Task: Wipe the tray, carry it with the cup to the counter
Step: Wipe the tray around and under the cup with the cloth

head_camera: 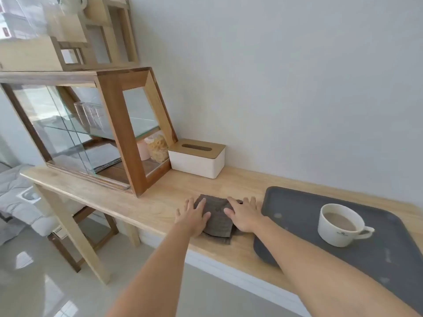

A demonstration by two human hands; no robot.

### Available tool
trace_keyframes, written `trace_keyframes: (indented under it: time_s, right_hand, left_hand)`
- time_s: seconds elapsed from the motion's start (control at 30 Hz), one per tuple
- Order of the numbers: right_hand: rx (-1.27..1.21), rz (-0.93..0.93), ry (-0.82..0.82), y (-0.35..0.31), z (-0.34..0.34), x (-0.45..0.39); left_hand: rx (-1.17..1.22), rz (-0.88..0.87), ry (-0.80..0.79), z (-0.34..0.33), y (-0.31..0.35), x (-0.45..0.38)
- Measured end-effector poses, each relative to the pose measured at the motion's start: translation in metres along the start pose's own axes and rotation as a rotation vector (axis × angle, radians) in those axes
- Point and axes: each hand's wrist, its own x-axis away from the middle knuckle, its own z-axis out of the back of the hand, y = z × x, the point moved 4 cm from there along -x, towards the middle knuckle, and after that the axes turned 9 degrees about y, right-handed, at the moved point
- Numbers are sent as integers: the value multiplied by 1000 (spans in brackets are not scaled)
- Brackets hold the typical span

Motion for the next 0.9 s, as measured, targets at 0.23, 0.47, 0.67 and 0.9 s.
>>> trace_keyframes:
  time_s: [0.23,0.47,0.67,0.9]
  right_hand:
    - [-333,22,356,-9,-4,16]
    - [-506,169,522,-15,27,39]
    - [-480,83,647,35,80,64]
    - [-259,-14,538,102,82,94]
  left_hand:
    - [62,7,208,-21,-8,1]
    - [445,-105,459,-14,8,11]
    - [654,-168,535,16,62,22]
    - [607,-213,388,-4,140,41]
